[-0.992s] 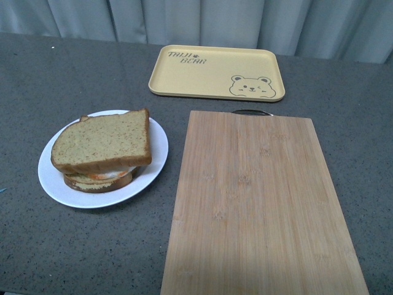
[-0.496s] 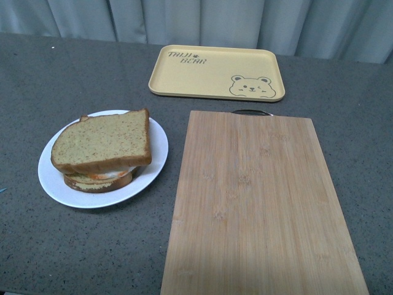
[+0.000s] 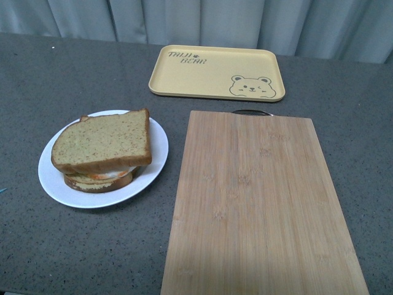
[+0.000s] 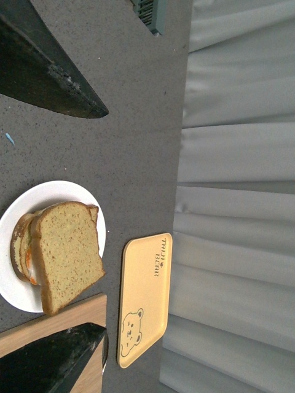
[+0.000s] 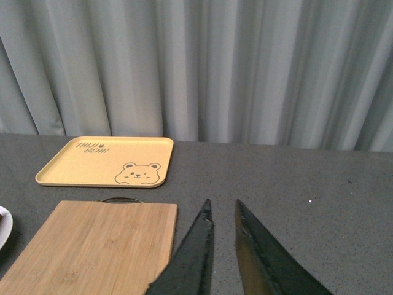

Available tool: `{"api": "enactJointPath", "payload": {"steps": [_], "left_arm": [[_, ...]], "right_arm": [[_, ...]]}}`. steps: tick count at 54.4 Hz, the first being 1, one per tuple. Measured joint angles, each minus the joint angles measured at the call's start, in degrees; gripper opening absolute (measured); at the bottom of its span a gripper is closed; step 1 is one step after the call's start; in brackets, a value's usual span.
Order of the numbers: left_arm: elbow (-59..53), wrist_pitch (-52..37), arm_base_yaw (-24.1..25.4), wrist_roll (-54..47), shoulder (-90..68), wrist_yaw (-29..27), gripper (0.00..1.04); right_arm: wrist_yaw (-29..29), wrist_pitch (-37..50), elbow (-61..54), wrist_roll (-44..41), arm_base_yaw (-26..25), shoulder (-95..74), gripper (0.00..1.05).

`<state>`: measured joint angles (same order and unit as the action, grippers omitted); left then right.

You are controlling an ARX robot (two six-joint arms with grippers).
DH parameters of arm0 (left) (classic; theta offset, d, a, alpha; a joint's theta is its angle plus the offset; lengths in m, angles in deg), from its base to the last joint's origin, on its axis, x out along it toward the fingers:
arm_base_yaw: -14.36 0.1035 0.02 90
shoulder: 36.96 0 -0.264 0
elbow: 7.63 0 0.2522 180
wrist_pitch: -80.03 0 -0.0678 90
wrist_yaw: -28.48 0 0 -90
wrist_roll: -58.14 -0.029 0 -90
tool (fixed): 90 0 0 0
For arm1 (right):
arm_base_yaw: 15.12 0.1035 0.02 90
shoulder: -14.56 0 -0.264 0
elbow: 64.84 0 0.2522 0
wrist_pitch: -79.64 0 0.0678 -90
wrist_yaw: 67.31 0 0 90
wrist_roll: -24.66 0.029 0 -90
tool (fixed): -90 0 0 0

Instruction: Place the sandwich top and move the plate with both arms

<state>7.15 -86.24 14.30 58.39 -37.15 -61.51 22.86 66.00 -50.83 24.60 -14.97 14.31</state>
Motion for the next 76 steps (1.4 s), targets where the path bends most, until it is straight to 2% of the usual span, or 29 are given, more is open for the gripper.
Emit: {"api": "enactJointPath", "payload": {"steps": [13,15,16,18,23,28,41,57,63,76], "left_arm": [[0.0,0.0,0.0,0.0,0.0,0.0,0.98],[0.63,2.08,-0.63,1.18,-0.98,-2.36,0.98],[2.34,6.36,-0.76,3.04,-3.39,-5.35,0.98],[4.02,9.42,-0.52,5.62,-7.23,-6.16,0.98],[6.56,7.56,1.25,10.8,-18.78,-4.22,0.98],[9.05,2.45,3.17,14.08,-29.0,-0.94,0.98],[14.91,-8.11,6.19,25.79,-58.64,7.34,0.98],[18.99,-23.39,9.03,42.38,-87.06,12.96,0.98],[21.09,-25.16,8.87,44.09,-93.66,14.75,0.98],[24.61,-23.39,8.92,43.69,-102.12,13.86,0.98]], "right_arm": [[0.0,-0.02,0.0,0.0,0.0,0.0,0.64],[0.0,-0.02,0.0,0.0,0.0,0.0,0.73],[0.0,-0.02,0.0,0.0,0.0,0.0,0.78],[-0.02,-0.02,0.0,0.0,0.0,0.0,0.83],[0.0,-0.02,0.0,0.02,0.0,0.0,0.97],[0.0,-0.02,0.0,0.0,0.0,0.0,0.95],[-0.02,-0.02,0.0,0.02,0.0,0.0,0.95],[-0.02,-0.02,0.0,0.02,0.0,0.0,0.95],[-0.02,-0.02,0.0,0.02,0.0,0.0,0.95],[-0.02,-0.02,0.0,0.02,0.0,0.0,0.95]]}}
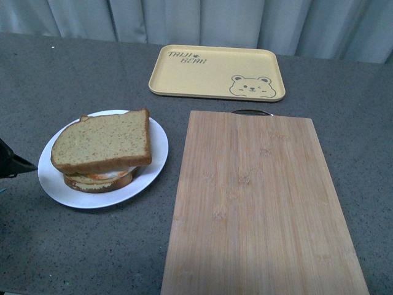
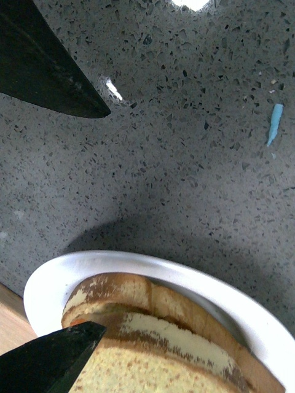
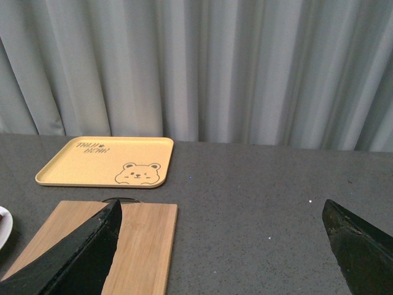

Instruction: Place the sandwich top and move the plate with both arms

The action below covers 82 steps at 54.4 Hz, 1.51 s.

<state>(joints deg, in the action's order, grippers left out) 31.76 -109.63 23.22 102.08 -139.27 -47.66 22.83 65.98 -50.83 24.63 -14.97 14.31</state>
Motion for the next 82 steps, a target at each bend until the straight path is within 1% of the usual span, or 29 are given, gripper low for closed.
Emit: {"api": "enactJointPath", "payload": {"steps": [13,18,24,31,33,36,39,46,53,64,69,77,79,82], "left_arm": [[4.24,1.44,-0.39,-0.52,-5.03,0.85,0.98],[6.56,4.13,-0.81,-1.03,-6.58,1.4,0.79],[9.05,7.06,-0.85,-1.42,-8.33,1.33,0.63],[11.47,7.06,-1.22,-1.14,-10.1,2.49,0.45],[12.55,7.06,-1.53,-0.98,-10.78,2.75,0.38],[13.42,6.91,-1.79,-0.52,-11.45,3.19,0.31],[14.73,6.32,-2.08,0.2,-12.59,4.44,0.2],[15.56,4.55,-2.45,1.18,-13.2,7.85,0.06],[15.93,3.3,-2.45,1.46,-13.2,9.49,0.05],[12.63,-3.48,-1.4,2.93,-13.11,13.55,0.04],[10.1,-8.07,-0.85,3.76,-12.79,15.54,0.04],[5.57,-19.47,0.22,7.82,-12.83,19.45,0.04],[4.63,-23.54,0.72,9.2,-13.11,20.06,0.04],[3.91,-26.95,1.2,11.3,-13.49,20.5,0.04]], "right_arm": [[0.0,0.0,0.0,0.0,0.0,0.0,0.95],[0.0,0.0,0.0,0.0,0.0,0.0,0.95],[0.0,0.0,0.0,0.0,0.0,0.0,0.95],[0.0,0.0,0.0,0.0,0.0,0.0,0.95],[0.0,0.0,0.0,-0.02,0.0,0.0,0.95],[0.0,0.0,0.0,0.0,0.0,0.0,0.95],[0.0,0.0,0.0,0.0,0.0,0.0,0.95],[0.0,0.0,0.0,0.0,0.0,0.0,0.95],[0.0,0.0,0.0,0.0,0.0,0.0,0.95],[0.0,0.0,0.0,0.0,0.0,0.0,0.95],[0.0,0.0,0.0,0.0,0.0,0.0,0.95],[0.0,0.0,0.0,0.0,0.0,0.0,0.95],[0.0,0.0,0.0,0.0,0.0,0.0,0.95],[0.0,0.0,0.0,0.0,0.0,0.0,0.95]]}}
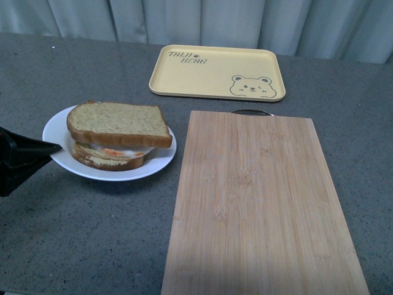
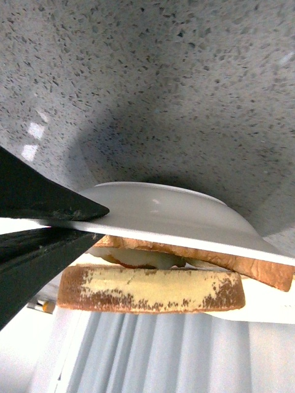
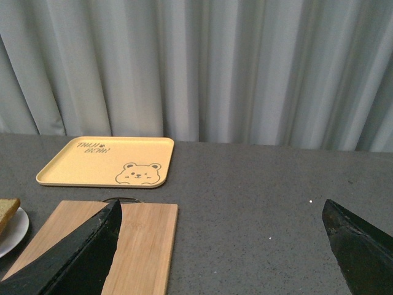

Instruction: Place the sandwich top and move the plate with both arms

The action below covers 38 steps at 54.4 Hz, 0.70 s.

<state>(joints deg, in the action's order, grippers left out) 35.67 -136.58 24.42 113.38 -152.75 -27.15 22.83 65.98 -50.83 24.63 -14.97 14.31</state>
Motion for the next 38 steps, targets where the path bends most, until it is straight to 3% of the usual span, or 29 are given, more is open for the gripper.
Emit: {"api": "enactJointPath", "payload": {"steps": [10,19,30,38], "left_arm": [[-2.49,-15.26,0.98,8.41,-2.1,3.58,0.04],[-1.53,-23.89,-0.63,15.23,-3.74,5.97,0.04],[10.71,-19.69,-9.35,20.48,-8.63,1.18,0.04],[24.96,-8.28,-14.56,20.39,-12.81,-0.02,0.04]], "right_arm": [[0.0,0.0,0.0,0.0,0.0,0.0,0.95],[0.0,0.0,0.0,0.0,0.0,0.0,0.95],[0.0,0.0,0.0,-0.02,0.0,0.0,0.95],[0.0,0.0,0.0,0.0,0.0,0.0,0.95]]}}
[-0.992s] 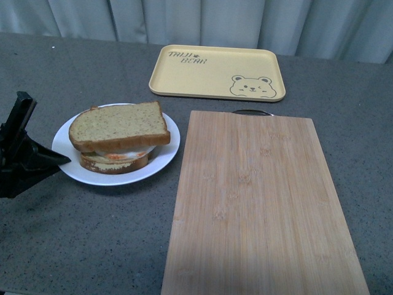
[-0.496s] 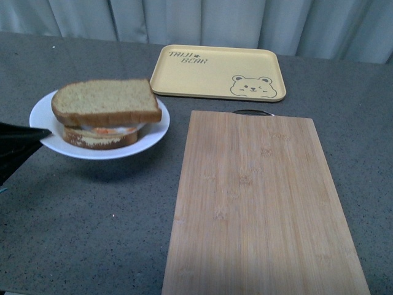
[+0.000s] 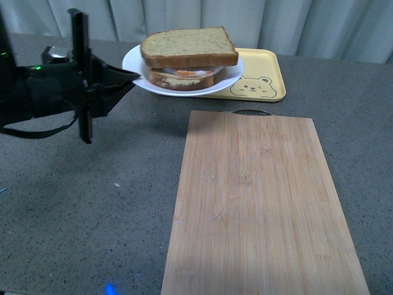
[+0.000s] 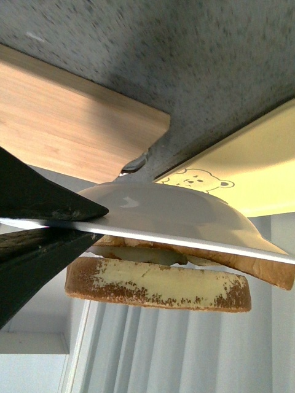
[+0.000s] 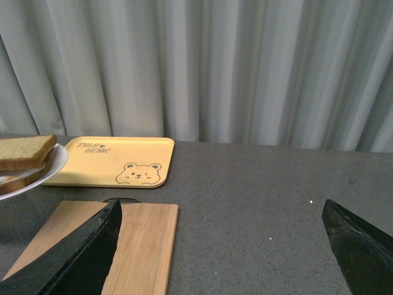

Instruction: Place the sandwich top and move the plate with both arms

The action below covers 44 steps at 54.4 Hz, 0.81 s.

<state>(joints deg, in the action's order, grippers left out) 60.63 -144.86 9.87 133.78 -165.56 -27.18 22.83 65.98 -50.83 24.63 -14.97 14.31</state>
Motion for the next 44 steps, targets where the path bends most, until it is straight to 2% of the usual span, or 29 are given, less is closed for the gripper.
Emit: {"api": "enactJointPath", "payload": {"steps": [24,39,44], "left_arm": [[34.05,25.16,-4.52,-1.73,-14.64,-4.63,0.04],[42.71,34.95,-5.44,-3.72,-19.28,-5.2,0.04],[42.71,35.23,-5.66,-4.85,-19.28,-4.96,0.04]], "right_arm": [[0.0,0.0,0.0,0.0,0.0,0.0,0.95],[0.0,0.0,0.0,0.0,0.0,0.0,0.95],[0.0,0.0,0.0,0.0,0.0,0.0,0.95]]}}
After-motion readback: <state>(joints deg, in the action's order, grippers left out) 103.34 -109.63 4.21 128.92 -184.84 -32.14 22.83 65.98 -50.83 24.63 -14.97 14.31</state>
